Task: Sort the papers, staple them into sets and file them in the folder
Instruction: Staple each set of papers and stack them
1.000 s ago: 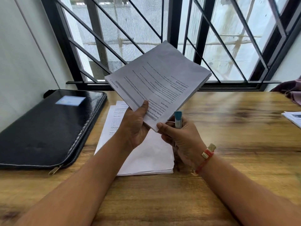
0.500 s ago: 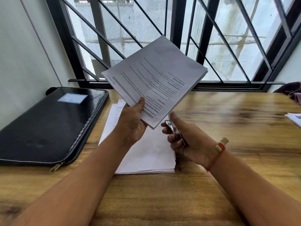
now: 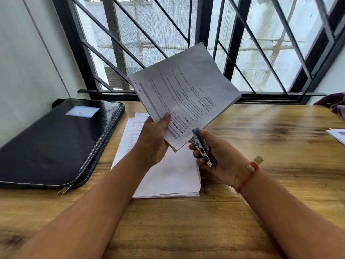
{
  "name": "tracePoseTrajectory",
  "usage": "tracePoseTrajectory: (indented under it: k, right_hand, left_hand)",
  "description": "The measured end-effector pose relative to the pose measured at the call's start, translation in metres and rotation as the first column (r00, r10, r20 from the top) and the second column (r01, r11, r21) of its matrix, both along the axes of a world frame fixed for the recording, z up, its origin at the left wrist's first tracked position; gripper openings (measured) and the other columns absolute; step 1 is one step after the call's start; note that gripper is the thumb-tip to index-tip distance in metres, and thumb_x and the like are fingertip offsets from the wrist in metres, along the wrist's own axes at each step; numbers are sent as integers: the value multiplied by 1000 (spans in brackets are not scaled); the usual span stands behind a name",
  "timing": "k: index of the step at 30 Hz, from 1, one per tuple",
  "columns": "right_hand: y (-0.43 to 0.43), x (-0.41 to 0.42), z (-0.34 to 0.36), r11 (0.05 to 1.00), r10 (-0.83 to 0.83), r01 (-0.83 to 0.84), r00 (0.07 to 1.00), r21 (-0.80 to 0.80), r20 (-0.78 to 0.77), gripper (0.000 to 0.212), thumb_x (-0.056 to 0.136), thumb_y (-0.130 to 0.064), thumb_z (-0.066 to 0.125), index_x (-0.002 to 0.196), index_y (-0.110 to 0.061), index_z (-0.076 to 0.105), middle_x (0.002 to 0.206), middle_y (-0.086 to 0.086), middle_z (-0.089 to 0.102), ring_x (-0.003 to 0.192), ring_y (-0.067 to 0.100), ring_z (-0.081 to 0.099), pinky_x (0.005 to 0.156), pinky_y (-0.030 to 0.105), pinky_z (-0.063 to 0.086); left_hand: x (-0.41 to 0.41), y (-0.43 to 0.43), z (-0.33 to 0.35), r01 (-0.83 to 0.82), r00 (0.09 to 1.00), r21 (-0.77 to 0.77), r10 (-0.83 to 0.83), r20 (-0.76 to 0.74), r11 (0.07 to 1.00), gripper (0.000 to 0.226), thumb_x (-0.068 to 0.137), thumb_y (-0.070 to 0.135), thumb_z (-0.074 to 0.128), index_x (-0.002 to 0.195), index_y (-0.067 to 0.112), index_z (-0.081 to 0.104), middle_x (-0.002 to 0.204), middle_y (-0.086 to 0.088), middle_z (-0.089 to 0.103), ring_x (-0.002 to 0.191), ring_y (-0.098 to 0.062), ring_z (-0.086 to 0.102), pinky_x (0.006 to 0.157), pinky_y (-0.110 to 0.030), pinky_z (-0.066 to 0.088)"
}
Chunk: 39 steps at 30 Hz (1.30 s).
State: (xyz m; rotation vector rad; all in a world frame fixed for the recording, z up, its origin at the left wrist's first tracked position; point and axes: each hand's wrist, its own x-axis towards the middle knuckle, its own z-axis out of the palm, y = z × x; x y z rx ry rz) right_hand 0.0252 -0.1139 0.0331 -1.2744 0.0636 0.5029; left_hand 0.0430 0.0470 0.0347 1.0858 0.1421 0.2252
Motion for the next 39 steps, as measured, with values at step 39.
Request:
tracePoseTrajectory:
  k: [39]
  right_hand:
    - [8, -16, 1, 972, 227, -222, 973, 82, -46, 52, 83, -37, 65, 115, 3, 65, 106, 18, 73, 92, 22, 72, 80, 31, 60]
  left_hand:
    - [-4, -6, -4, 56, 998, -14, -57, -14, 998, 24, 102, 14, 53, 125, 15, 54, 113, -11, 69, 103, -27, 67, 86, -48, 60]
